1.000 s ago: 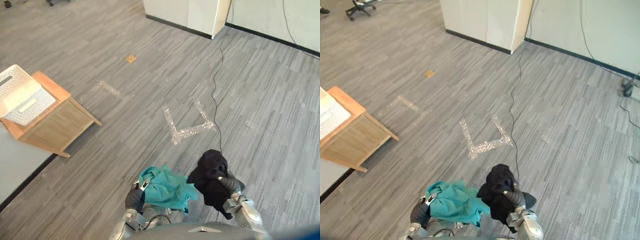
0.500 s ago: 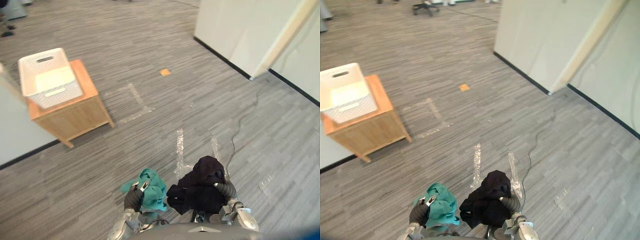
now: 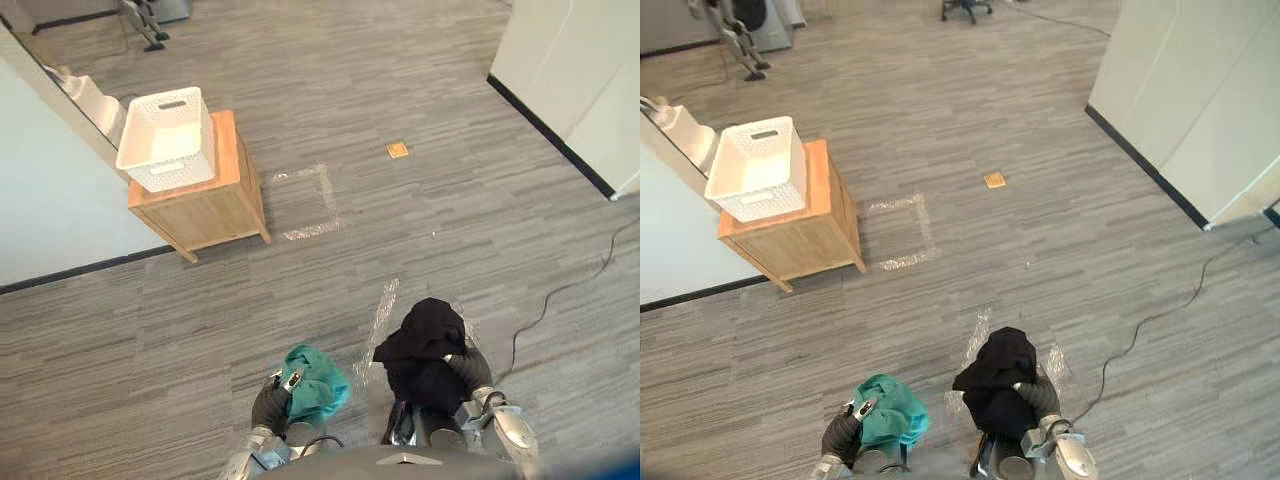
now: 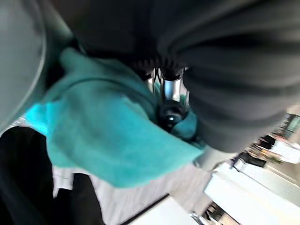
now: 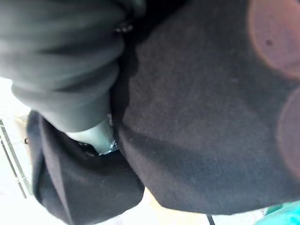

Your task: Tidy the bed and pick cloth on bed and put in laundry

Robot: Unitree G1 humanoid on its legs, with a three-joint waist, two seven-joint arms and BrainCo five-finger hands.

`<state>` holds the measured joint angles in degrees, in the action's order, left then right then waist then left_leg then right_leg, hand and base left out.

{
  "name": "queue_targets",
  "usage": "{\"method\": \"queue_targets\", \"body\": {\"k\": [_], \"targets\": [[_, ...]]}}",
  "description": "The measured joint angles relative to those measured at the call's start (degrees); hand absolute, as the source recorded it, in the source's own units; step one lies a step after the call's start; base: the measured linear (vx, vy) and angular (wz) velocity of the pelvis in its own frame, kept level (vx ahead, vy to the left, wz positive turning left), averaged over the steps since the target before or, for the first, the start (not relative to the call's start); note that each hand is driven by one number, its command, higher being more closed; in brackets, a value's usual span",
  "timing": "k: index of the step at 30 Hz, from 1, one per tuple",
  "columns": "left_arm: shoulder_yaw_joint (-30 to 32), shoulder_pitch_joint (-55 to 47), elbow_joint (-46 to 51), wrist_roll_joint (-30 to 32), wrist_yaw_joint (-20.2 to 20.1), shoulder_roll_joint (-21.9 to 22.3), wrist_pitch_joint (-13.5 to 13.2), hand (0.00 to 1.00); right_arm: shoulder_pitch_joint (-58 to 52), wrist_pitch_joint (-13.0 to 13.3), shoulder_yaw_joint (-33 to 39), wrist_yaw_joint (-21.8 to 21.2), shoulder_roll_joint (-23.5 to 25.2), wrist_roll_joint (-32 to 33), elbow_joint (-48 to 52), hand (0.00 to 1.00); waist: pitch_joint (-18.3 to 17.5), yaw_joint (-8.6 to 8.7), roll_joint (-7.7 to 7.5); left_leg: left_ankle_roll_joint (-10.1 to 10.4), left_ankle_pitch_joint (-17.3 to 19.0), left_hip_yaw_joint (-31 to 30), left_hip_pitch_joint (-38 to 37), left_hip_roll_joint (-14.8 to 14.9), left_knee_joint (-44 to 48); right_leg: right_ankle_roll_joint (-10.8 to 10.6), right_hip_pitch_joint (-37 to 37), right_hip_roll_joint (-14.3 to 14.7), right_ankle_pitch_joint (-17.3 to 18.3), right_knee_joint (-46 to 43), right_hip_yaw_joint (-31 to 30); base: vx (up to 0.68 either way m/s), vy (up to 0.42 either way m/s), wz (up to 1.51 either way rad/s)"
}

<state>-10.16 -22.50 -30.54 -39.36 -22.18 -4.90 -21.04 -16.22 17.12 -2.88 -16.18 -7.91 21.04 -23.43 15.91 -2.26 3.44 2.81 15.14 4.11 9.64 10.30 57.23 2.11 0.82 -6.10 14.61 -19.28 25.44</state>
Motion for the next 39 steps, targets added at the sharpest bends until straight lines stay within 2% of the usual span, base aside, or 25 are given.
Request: {"method": "queue_targets", "body": {"k": [2,5,6,7,9,11,12,13,14,15,16,19,21,23,26,29,31,32,33,34,35,36,37,38,39], "targets": [[-0.2,0.0,0.8,0.0,0.0,0.1,0.1,1.00,-0.4,0.0,0.8,-0.5,0.0,0.0,0.0,1.00,0.1,-0.26,-0.13,-0.5,0.8,2.9,1.8,-1.6,-3.2,0.2,2.6,0.1,-0.1,2.6,0.7,0.23,-0.069,0.05],[-1.0,0.1,1.8,0.0,0.2,0.1,0.6,1.00,-0.8,-0.4,1.5,-1.5,-0.1,0.0,0.1,1.00,0.0,-0.21,-0.29,-0.9,0.2,8.5,2.0,-4.3,-22.1,0.1,6.1,0.1,-0.3,5.5,1.4,0.29,0.039,0.02],[-1.1,0.6,1.8,0.0,0.5,0.2,1.0,1.00,-1.1,-0.5,2.4,-1.6,-0.1,-0.1,0.1,1.00,0.0,-0.32,-0.18,-1.3,-4.0,9.8,1.3,-5.4,-34.0,-1.3,6.9,0.1,0.2,5.6,1.4,0.35,0.113,-0.01],[-1.0,0.8,1.6,-0.1,1.2,0.1,1.4,1.00,-1.7,-0.5,2.7,-1.6,0.0,-0.5,-0.4,1.00,-0.2,-0.49,0.16,-5.2,-11.0,10.8,-0.3,-6.2,-39.7,-2.9,7.9,-0.4,1.0,5.0,1.4,0.36,0.126,-0.01],[-0.9,1.3,1.4,-0.8,2.2,-0.4,1.8,1.00,-2.0,-0.3,2.2,-1.9,0.5,-0.6,-0.4,1.00,-0.9,-0.23,-2.25,-5.9,-11.8,11.8,-2.6,-8.8,-42.7,-4.3,9.5,-1.8,0.6,7.4,1.2,0.36,0.081,0.20],[-0.4,2.3,1.7,-2.0,2.4,-1.0,1.9,1.00,-1.8,0.2,2.3,-2.1,0.4,-0.6,-0.6,1.00,-0.2,-0.64,-3.38,-6.3,-11.0,14.5,-0.2,-8.2,-35.6,-4.8,12.4,-2.1,-1.7,11.4,1.3,0.32,0.053,0.13],[0.0,2.3,1.7,-2.4,2.5,-2.2,1.9,1.00,-0.9,0.5,2.3,-2.1,0.5,-0.5,-1.0,1.00,0.1,-1.46,-3.62,-5.1,-9.0,16.7,1.9,-7.9,-32.4,-5.1,15.1,-2.9,-2.3,12.5,1.5,0.26,0.069,0.02],[-0.2,2.2,1.5,-2.5,2.5,-2.1,1.9,1.00,-1.3,0.9,2.3,-2.1,0.0,-0.5,-1.0,1.00,-0.1,-1.34,-3.33,-5.0,-10.1,17.0,1.3,-7.6,-34.6,-5.2,15.7,-2.7,-2.2,12.4,1.5,0.27,0.126,-0.01],[-0.6,0.9,1.5,-2.6,2.5,-1.8,1.7,1.00,-1.9,1.5,2.3,-1.7,-0.6,-0.4,-1.7,1.00,-1.6,-1.67,-1.83,-7.7,-7.2,18.0,0.4,-7.0,-36.0,-7.2,16.9,-2.4,0.2,12.0,1.1,0.24,0.136,-0.03],[-0.6,1.0,0.7,-2.6,2.6,-1.5,1.7,1.00,-1.0,1.5,2.4,-1.4,-0.1,-0.3,-2.9,1.00,-2.8,-1.73,-3.31,-7.4,-4.5,19.1,0.2,-8.7,-35.0,-8.7,16.9,-5.0,3.3,10.2,1.1,0.26,0.133,-0.02],[-0.6,1.0,0.6,-2.5,2.6,-1.3,1.7,1.00,-1.0,1.5,2.3,-1.3,-0.1,-0.3,-2.9,1.00,-3.0,-1.77,-3.62,-7.7,-3.5,19.1,0.2,-9.0,-34.7,-9.1,16.6,-5.5,3.7,9.1,1.1,0.37,0.142,0.05],[-0.3,0.3,1.4,-1.6,2.7,-0.6,1.5,1.00,-1.8,3.0,2.5,-1.4,0.7,-0.4,-5.6,1.00,-3.6,-1.87,-4.74,-8.6,-0.1,18.7,-1.8,-10.6,-33.9,-9.6,10.0,-10.9,3.8,-11.0,-1.2,0.30,0.116,0.11],[0.8,0.0,1.9,-0.2,2.9,-1.9,1.3,1.00,-2.6,5.7,2.4,-3.6,0.8,-0.3,-6.8,1.00,-3.2,-1.44,-6.87,-9.5,2.5,16.9,-5.7,-12.3,-33.6,-7.7,1.9,-17.0,-3.5,-33.4,-4.4,0.37,0.069,0.37],[0.6,-0.6,1.9,0.3,4.2,-2.9,1.4,1.00,-3.6,6.1,2.3,-4.0,0.8,-0.3,-6.4,1.00,-3.5,-0.63,-7.62,-9.6,3.3,15.2,-7.9,-12.3,-33.8,-6.9,-0.8,-18.3,-2.4,-40.1,-4.3,0.31,0.001,0.49],[0.3,-0.7,2.9,0.3,6.5,-3.0,1.5,1.00,-5.6,6.2,1.6,-3.8,1.0,0.1,-1.9,1.00,-3.7,0.67,-7.72,-8.6,3.9,11.9,-12.5,-10.9,-36.9,-5.5,-7.0,-16.5,1.6,-39.9,-3.5,0.32,-0.043,0.45],[-0.7,1.5,3.1,0.3,7.7,-3.2,2.2,1.00,-6.2,6.6,1.7,-3.7,1.7,0.2,-0.6,1.00,-3.6,1.58,-7.23,-6.9,4.8,8.9,-15.9,-9.0,-40.2,-5.3,-14.7,-12.6,2.6,-29.0,-2.7,0.30,-0.122,0.46],[-0.6,2.7,2.9,0.4,7.6,-3.4,2.7,1.00,-7.1,7.8,1.8,-4.0,2.4,0.3,-0.8,1.00,-3.3,3.08,-6.63,-4.5,5.2,5.7,-18.8,-7.3,-42.2,-5.8,-17.4,-8.8,-1.2,-12.5,-3.3,0.44,-0.248,0.72],[-0.7,2.9,2.8,0.4,7.6,-3.4,2.8,1.00,-7.4,7.9,1.8,-4.0,2.4,0.3,-0.8,1.00,-3.3,3.25,-6.62,-4.0,5.4,5.1,-19.4,-7.1,-42.5,-5.6,-17.8,-8.3,-2.6,-9.5,-3.7,0.44,-0.273,0.81],[-0.7,3.3,2.2,0.5,7.6,-3.2,2.8,1.00,-7.9,8.2,1.8,-4.0,2.3,0.4,-0.9,1.00,-3.1,3.52,-6.17,-2.2,6.3,3.6,-20.9,-6.1,-42.9,-4.8,-17.8,-6.9,-10.2,-3.4,-5.0,0.40,-0.243,0.62],[-0.8,3.5,1.9,0.5,7.6,-3.3,2.8,1.00,-7.9,8.2,1.9,-4.0,2.3,0.5,-1.1,1.00,-3.0,3.73,-5.87,-1.5,6.5,3.0,-21.7,-5.7,-43.1,-3.8,-17.0,-6.2,-13.9,-2.5,-5.3,0.52,-0.293,0.51],[-1.1,4.4,0.9,0.5,7.7,-2.4,2.9,1.00,-7.1,8.1,2.4,-3.8,2.1,0.7,-1.3,1.00,-2.6,3.10,-3.83,0.3,6.1,3.4,-22.7,-3.5,-43.4,-1.1,-15.4,-4.4,-13.4,-3.1,-4.0,0.47,-0.262,0.30],[-2.5,4.4,1.0,0.6,7.5,-2.3,2.8,1.00,-5.6,8.1,3.0,-3.3,2.1,1.3,-0.3,1.00,-1.7,2.94,-2.37,1.6,3.9,3.5,-23.3,-3.2,-43.8,0.4,-16.3,-5.3,-11.2,-8.0,-4.4,0.43,-0.243,0.26],[-3.1,4.3,0.9,0.6,7.5,-2.2,2.8,1.00,-5.4,8.1,3.3,-3.1,1.7,1.4,0.0,1.00,-1.4,3.27,-2.15,1.9,3.0,3.4,-24.1,-3.3,-44.4,1.1,-16.9,-6.2,-10.7,-11.0,-4.4,0.34,-0.227,0.56],[-3.4,3.9,0.7,0.7,7.2,-1.5,2.6,1.00,-5.5,7.8,2.9,-2.3,0.6,1.9,0.2,1.00,-1.2,4.18,-1.98,2.8,1.4,2.6,-26.4,-3.2,-45.3,-0.7,-20.5,-7.9,-8.2,-19.7,-4.5,0.30,-0.229,0.59],[-3.0,2.0,0.7,0.7,7.2,-2.4,2.2,1.00,-6.0,7.0,1.4,-2.0,1.1,1.9,0.1,1.00,-2.1,4.17,-2.36,3.2,1.8,3.2,-27.1,-2.9,-44.6,-0.2,-19.4,-7.2,-8.9,-13.9,-5.6,0.29,-0.241,0.58]]}}
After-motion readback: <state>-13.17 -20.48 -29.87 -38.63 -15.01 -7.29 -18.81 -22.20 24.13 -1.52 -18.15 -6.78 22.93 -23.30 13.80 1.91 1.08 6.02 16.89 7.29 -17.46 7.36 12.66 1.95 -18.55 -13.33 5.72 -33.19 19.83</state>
